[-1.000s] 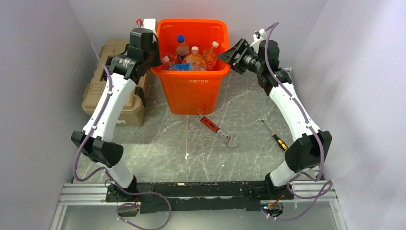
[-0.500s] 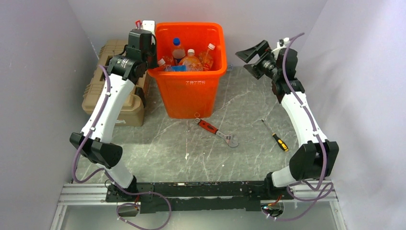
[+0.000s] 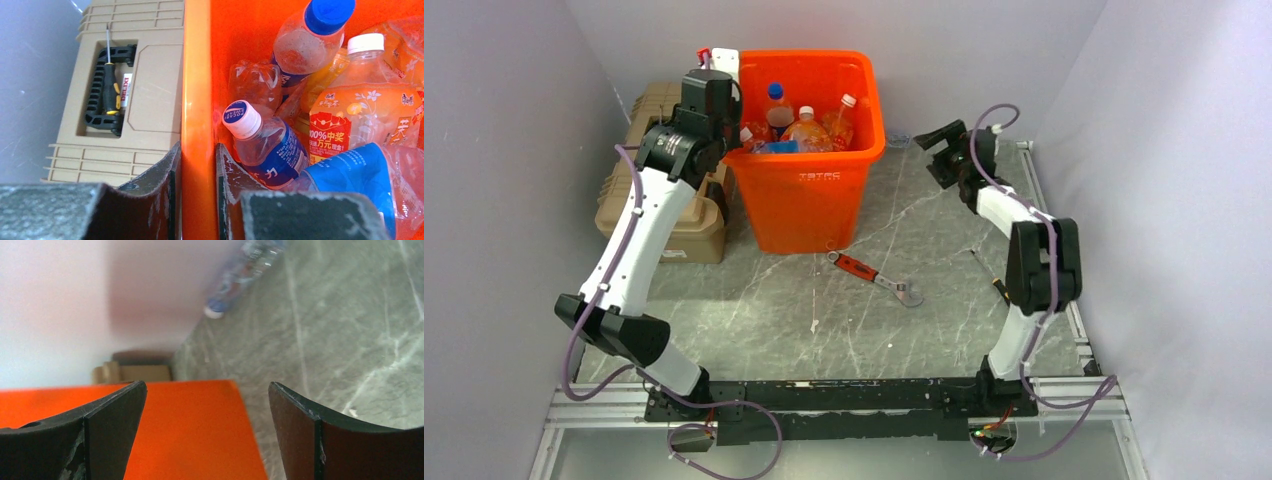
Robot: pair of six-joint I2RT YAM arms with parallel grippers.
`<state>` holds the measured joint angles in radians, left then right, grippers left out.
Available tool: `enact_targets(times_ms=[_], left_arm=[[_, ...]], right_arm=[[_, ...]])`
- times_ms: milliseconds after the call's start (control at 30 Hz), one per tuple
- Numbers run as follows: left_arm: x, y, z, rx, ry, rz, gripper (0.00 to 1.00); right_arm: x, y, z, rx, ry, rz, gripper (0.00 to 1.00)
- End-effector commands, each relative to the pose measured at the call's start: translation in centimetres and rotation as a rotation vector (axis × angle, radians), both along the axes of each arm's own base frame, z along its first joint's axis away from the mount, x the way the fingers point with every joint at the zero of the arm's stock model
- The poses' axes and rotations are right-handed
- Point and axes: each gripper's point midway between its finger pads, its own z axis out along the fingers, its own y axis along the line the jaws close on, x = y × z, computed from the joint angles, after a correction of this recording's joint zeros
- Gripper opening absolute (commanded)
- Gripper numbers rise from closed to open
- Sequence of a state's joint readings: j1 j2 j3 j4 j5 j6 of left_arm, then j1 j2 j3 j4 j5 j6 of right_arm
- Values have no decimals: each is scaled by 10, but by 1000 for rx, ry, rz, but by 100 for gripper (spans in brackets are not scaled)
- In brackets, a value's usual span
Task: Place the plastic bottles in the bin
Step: Move the trash bin to the center of the board.
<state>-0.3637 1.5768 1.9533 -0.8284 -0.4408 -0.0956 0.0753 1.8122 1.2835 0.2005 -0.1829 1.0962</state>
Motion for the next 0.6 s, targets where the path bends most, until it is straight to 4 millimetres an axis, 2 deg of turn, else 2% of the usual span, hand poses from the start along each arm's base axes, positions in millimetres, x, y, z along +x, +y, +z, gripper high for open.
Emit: enact_targets(times_ms=[0,200,233,367,433,567], left_arm=[[-19,40,76,98,-232,104,0],[-14,26,51,50,-188,51,1],[-14,25,48,47,-185,43,7],[-16,19,41,-3,-186,29,46],[-19,17,42,-18,-195,19,58],[-28,13,46,-54,-211,-16,96]], right_arm=[[39,7,-1,40,-80,-94,96],[83,14,-53,73,-10,-154,96],[90,14,-63,79,4,-168,96],[116,14,-93,120,34,-216,96],[126,15,-109,135,46,-235,96],[143,18,-125,161,59,-266,96]])
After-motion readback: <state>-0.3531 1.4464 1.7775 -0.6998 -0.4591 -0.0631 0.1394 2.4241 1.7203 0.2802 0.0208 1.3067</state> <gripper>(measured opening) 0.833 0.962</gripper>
